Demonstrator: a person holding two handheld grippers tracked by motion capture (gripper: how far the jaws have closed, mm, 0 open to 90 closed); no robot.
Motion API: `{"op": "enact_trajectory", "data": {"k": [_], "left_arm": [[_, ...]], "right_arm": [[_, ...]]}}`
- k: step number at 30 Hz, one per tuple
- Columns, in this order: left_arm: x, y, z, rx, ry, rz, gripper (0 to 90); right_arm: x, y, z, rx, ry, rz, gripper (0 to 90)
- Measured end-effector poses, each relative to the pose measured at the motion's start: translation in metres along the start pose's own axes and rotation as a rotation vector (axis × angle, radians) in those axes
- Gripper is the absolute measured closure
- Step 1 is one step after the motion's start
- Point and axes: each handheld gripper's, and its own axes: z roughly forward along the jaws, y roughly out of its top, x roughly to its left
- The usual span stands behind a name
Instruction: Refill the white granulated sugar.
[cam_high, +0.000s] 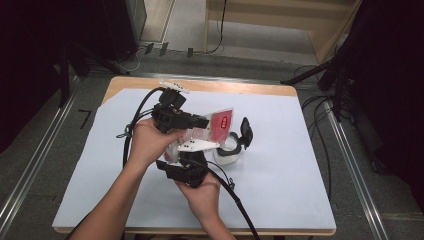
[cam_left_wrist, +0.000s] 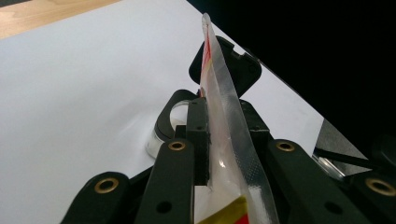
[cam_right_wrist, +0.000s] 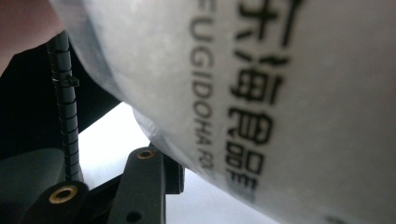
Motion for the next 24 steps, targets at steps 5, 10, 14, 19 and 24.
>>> {"op": "enact_trajectory", "data": {"k": [5,10,14,19,24], "left_arm": [[-0.0009,0.0000,0.0001,0.000,-0.001,0.003,79.1],[-0.0006,-0.0002,0.0001,-0.001,0.001,0.004,79.1],[-0.0009,-0.0001,0.0002,0.001,-0.001,0.004,79.1],[-0.0011,-0.0005,0.0017,0.002,-0.005,0.008,78.8],[-0.0015,-0.0005,0.0024,0.003,-0.004,0.011,79.2]], "right_arm": [[-0.0001,-0.0002,-0.0002,-0.001,0.001,0.000,62.7],[-0.0001,-0.0002,-0.0001,0.000,-0.001,-0.001,62.7],[-0.0001,-0.0003,-0.0002,0.000,-0.001,-0.002,62.7],[-0.0004,-0.0012,-0.0006,0.001,-0.001,-0.005,62.7],[-0.0005,-0.0023,-0.0003,0.004,-0.008,-0.015,62.8]]}}
